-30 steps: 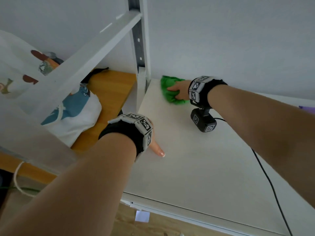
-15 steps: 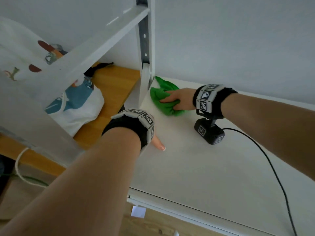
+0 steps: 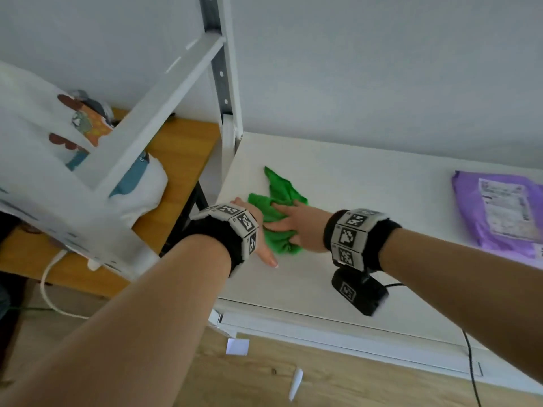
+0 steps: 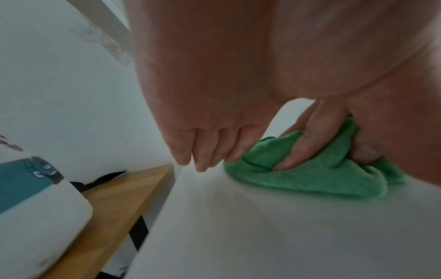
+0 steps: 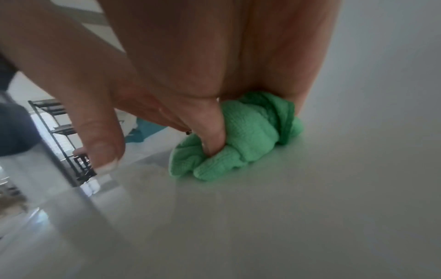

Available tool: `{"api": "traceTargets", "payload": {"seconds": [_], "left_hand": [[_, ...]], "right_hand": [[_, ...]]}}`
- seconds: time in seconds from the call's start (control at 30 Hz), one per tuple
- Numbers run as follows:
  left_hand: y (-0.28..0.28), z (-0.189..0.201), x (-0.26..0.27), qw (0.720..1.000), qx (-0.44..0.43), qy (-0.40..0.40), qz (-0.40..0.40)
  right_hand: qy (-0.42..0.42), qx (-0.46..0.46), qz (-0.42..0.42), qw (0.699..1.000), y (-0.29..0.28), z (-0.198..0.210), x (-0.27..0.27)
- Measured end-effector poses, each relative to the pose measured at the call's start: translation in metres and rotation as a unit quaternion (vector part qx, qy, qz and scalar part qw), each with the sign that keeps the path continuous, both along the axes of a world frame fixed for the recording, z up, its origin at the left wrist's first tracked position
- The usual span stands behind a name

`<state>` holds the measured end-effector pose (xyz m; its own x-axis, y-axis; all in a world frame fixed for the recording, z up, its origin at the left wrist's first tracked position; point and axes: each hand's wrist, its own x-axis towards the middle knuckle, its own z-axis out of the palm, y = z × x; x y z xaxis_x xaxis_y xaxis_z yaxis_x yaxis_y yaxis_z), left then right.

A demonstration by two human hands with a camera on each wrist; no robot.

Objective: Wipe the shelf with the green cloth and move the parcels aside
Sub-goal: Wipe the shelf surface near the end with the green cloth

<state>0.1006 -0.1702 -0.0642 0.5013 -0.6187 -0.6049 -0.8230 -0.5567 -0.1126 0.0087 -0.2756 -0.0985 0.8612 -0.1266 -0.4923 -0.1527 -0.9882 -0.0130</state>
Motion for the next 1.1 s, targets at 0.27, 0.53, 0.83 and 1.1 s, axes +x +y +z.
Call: {"api": "traceTargets", "payload": {"seconds": [0.27,0.53,0.83,1.1], "left_hand": [[0.003,-0.016,-0.041,0.998,-0.011,0.048,-0.038],[0.001,-0.014,-0.046,0.998,0.005,0.026,-0.051],[0.001,-0.025,-0.053,0.998,0.016,-0.018,-0.062],[0.005,-0.023,-0.053,0.996,0.006,-0.034,-0.084]], "right_hand": [[-0.028,-0.071,-0.245,0.966,-0.101,0.01,-0.054],[-0.008,-0.024,-0.164,0.986,-0.025,0.006,-0.084],[-0.044,0.03,-0.207,0.977,-0.038,0.003,-0.117],[-0.043,-0.012,-0.265,0.963,-0.047,0.007,-0.073]]}}
